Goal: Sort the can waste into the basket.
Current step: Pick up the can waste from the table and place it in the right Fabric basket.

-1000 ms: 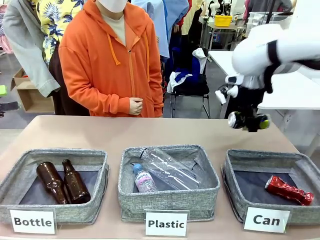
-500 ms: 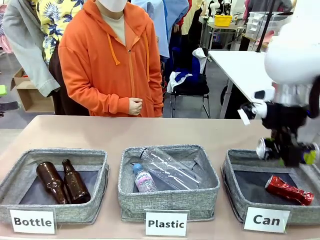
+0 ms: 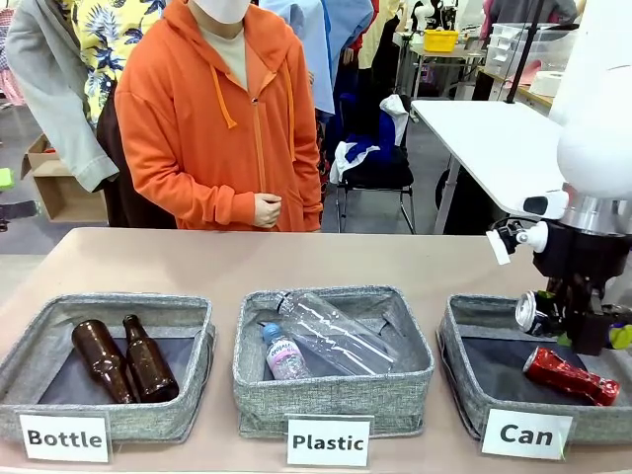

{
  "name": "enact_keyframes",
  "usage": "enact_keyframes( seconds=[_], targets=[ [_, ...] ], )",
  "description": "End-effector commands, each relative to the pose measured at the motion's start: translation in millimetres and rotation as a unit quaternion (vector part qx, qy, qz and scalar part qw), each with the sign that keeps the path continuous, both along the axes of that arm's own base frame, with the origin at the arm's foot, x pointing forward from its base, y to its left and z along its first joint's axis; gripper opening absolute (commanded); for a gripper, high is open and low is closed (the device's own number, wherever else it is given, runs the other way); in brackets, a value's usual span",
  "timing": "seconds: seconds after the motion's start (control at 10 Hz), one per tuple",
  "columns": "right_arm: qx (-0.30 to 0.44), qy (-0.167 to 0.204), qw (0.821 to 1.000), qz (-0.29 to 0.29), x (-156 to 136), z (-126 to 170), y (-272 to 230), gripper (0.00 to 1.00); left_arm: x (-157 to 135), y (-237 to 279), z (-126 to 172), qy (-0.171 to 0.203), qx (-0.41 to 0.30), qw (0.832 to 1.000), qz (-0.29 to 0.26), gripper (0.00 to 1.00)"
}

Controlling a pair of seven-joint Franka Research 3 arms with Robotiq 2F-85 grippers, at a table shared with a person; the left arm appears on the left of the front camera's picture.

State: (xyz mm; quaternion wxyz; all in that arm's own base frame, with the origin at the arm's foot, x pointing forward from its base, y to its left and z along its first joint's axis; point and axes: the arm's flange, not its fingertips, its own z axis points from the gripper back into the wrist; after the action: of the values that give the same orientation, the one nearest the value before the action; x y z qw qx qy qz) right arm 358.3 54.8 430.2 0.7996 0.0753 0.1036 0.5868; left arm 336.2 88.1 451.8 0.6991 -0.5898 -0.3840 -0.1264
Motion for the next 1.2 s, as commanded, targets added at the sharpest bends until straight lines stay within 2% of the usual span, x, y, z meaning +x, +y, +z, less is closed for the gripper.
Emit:
enact_keyframes(
  seconds=[0.0,0.1,0.2,0.3,0.5,0.6,0.7,0.8,1.0,1.1],
  targets=[
    [-0.01,-0.049,0.999,-0.002,8,3,4,0.06,0,0,3,0.003,-0.006,1.0,0.001,1.0],
    [-0.014,-0.066,0.998,-0.01,9,2,4,0.58,0,0,3,0.003,-0.006,1.0,0.001,1.0],
    [-0.015,-0.067,0.998,-0.004,10,3,3,0.64,0,0,3,0.003,-0.006,1.0,0.001,1.0],
    [-0.011,-0.071,0.997,-0.003,10,3,3,1.0,0,0,3,0.003,-0.006,1.0,0.001,1.0],
    [-0.013,-0.079,0.997,-0.02,7,0,2,1.0,0,0,3,0.003,-0.006,1.0,0.001,1.0],
    [-0.006,-0.082,0.996,-0.045,8,-1,3,0.83,0,0,3,0.003,-0.006,1.0,0.001,1.0],
    [0.006,-0.085,0.992,-0.089,11,-3,3,0.92,0,0,3,0.003,-0.006,1.0,0.001,1.0],
    [0.014,-0.072,0.989,-0.127,15,-4,1,1.0,0,0,3,0.003,-0.006,1.0,0.001,1.0],
    [0.049,-0.09,0.969,-0.227,22,-3,-6,1.0,0,0,3,0.003,-0.006,1.0,0.001,1.0],
    [0.081,-0.081,0.957,-0.267,25,-2,-11,1.0,0,0,3,0.003,-0.006,1.0,0.001,1.0]
  ],
)
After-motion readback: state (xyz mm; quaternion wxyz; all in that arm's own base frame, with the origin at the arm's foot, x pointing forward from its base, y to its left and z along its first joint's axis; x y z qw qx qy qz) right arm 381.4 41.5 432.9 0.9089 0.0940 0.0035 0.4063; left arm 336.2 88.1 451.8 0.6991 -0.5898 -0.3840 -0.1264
